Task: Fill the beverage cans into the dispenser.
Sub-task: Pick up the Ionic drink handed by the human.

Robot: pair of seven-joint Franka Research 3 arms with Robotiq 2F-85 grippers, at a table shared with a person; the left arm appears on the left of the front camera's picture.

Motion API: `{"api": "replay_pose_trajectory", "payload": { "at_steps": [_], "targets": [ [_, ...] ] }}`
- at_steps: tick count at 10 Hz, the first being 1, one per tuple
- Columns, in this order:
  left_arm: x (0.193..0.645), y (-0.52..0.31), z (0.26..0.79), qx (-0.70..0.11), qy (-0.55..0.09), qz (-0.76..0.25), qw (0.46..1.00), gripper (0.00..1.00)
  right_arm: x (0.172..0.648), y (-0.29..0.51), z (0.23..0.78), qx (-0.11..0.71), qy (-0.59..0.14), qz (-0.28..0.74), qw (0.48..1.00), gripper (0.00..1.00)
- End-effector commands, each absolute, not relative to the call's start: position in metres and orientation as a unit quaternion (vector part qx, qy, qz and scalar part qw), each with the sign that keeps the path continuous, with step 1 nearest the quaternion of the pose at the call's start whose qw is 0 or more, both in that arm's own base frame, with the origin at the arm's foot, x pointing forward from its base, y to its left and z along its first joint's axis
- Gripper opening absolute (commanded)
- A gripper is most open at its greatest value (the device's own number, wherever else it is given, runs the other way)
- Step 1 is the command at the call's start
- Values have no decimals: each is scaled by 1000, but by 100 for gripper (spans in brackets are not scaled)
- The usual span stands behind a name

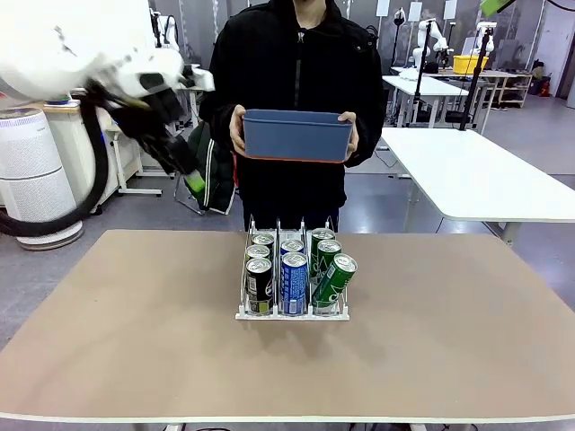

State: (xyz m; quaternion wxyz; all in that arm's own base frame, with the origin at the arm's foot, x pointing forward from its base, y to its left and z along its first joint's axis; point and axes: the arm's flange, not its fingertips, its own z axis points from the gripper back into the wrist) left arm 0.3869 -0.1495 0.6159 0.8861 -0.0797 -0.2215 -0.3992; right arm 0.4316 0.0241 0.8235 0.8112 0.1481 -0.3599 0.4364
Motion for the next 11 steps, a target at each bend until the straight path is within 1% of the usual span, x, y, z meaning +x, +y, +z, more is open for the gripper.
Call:
{"api": "replay_pose_trajectory", "payload": {
  "at_steps": [1,3,5,7,9,11],
  "targets": [
    [394,-130,650,-84,-236,-417,874,100,429,25,822,148,-357,435,813,100],
    [385,-119,700,-79,-273,-415,864,100,429,25,822,148,-357,435,813,100],
    [377,-102,749,-77,-297,-422,853,100,429,25,822,148,-357,435,813,100],
    [372,-92,783,-56,-318,-409,854,100,429,25,822,148,-357,435,813,100],
    [368,-84,808,-69,-345,-402,845,100,429,25,822,148,-357,435,813,100],
    [367,-77,821,-82,-355,-402,840,100,429,25,822,148,-357,435,813,100]
  ]
}}
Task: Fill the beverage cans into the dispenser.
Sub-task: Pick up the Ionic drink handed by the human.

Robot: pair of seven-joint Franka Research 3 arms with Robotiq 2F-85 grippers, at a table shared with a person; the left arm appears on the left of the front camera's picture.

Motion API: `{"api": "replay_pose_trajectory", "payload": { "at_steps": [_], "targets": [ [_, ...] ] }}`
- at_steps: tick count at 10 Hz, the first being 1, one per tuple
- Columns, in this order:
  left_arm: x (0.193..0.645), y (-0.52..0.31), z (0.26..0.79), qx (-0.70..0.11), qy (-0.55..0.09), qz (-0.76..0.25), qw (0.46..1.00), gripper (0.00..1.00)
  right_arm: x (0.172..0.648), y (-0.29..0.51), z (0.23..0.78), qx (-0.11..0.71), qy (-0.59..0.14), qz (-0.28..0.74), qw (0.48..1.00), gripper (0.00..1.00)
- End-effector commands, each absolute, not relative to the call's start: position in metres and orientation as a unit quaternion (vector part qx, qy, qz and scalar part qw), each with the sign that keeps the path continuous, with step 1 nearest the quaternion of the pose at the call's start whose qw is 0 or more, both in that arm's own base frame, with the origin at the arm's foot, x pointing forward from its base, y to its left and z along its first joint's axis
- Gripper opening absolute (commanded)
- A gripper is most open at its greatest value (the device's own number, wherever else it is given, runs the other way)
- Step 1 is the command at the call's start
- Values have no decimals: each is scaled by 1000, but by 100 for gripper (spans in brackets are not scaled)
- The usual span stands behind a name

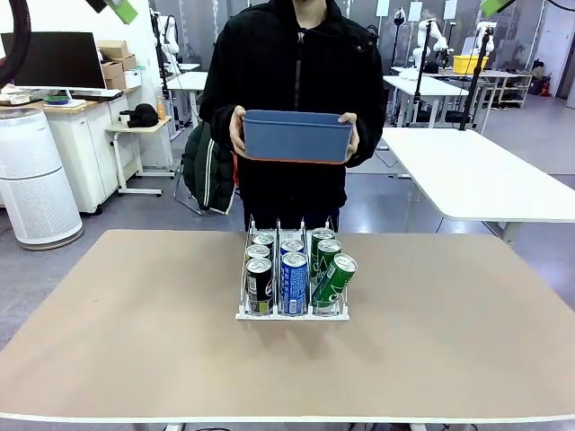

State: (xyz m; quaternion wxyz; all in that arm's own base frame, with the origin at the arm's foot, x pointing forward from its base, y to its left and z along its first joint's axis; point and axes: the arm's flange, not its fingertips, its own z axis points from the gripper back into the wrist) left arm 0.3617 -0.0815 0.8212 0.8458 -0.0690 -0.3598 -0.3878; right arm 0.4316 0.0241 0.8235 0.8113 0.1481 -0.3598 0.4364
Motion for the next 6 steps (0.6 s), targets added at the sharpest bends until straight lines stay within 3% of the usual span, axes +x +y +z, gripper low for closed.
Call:
{"api": "replay_pose_trajectory", "payload": {
  "at_steps": [1,6],
  "targets": [
    [365,-76,821,-86,-357,-399,840,100,429,25,822,148,-357,435,813,100],
    [363,-80,824,-77,-363,-385,845,100,429,25,822,148,-357,435,813,100]
  ]
}}
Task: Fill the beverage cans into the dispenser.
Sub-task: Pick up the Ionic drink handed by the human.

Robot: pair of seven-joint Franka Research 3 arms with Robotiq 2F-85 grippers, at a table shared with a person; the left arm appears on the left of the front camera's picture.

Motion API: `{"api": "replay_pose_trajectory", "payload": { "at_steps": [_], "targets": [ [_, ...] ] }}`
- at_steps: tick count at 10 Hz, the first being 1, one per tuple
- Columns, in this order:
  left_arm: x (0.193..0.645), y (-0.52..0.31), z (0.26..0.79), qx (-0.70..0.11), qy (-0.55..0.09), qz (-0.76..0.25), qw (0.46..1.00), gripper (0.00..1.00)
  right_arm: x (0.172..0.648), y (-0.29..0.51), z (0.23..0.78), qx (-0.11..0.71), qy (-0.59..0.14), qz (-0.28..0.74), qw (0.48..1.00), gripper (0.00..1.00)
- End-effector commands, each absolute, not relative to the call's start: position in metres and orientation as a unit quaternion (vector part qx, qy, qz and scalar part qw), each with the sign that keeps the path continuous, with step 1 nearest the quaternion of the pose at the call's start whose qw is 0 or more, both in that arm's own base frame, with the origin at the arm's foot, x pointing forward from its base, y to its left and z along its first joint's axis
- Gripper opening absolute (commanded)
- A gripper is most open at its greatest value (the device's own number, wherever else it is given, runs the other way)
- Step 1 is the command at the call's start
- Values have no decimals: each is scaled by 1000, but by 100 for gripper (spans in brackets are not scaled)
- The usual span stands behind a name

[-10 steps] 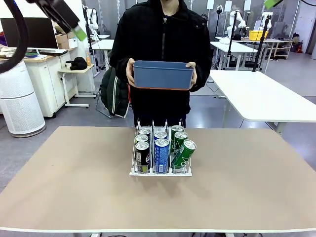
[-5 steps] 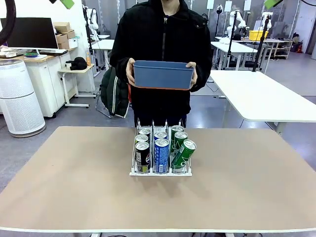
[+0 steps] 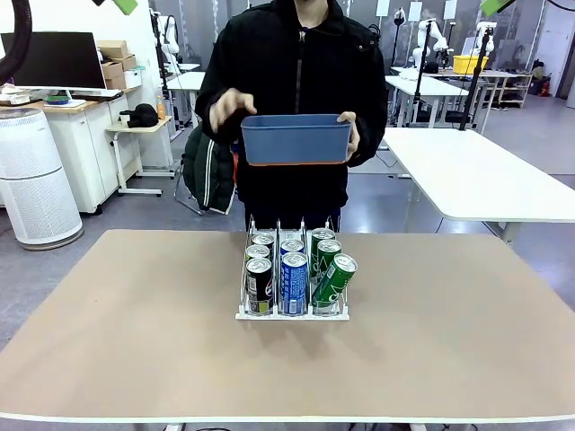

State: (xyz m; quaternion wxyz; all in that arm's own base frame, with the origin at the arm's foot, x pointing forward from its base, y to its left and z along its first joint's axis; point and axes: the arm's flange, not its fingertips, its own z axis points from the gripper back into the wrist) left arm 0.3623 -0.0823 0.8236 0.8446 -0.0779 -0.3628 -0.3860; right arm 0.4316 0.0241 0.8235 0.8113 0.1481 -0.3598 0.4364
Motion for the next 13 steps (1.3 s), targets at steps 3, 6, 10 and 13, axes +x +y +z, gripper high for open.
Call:
{"api": "replay_pose_trajectory", "payload": {
  "at_steps": [3,6,10,13],
  "targets": [
    [363,-80,824,-77,-363,-385,845,100,429,25,822,148,-357,435,813,100],
    [363,-80,824,-77,-363,-385,845,100,429,25,822,148,-357,435,813,100],
    [363,-80,824,-77,-363,-385,845,100,429,25,822,148,-357,435,813,100],
    [363,-80,824,-77,-363,-385,845,100,429,25,822,148,-357,435,813,100]
  ]
}}
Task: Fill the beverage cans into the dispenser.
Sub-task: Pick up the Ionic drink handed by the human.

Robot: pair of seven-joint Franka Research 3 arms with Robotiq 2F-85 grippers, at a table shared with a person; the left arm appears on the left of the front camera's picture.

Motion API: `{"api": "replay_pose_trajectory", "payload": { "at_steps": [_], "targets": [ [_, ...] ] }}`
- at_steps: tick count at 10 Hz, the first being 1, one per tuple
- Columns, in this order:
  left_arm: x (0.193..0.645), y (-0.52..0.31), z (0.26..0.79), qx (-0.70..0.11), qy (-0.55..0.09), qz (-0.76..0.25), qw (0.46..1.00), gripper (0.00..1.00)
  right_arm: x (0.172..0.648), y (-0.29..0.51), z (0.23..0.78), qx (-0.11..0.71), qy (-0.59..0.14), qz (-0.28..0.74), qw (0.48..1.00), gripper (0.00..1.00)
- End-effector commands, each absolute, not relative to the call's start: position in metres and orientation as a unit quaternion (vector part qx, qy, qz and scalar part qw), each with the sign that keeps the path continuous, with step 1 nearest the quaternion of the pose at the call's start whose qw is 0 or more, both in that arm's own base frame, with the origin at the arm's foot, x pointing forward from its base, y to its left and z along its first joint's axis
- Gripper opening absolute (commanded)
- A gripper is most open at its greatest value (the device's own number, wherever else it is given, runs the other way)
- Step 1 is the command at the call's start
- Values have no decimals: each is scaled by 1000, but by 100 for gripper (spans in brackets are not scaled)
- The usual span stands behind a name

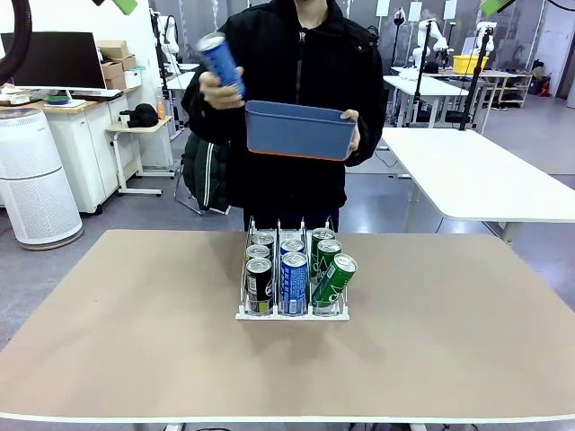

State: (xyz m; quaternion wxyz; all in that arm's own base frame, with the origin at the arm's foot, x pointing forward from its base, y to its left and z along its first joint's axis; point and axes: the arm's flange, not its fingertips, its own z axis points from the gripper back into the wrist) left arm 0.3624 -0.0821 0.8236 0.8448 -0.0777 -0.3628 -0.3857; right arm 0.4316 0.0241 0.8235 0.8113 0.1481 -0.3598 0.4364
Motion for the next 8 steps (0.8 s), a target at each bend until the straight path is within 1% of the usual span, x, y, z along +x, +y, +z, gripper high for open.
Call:
{"api": "replay_pose_trajectory", "payload": {
  "at_steps": [1,8],
  "targets": [
    [363,-80,824,-77,-363,-385,845,100,429,25,822,148,-357,435,813,100],
    [363,-80,824,-77,-363,-385,845,100,429,25,822,148,-357,435,813,100]
  ]
}}
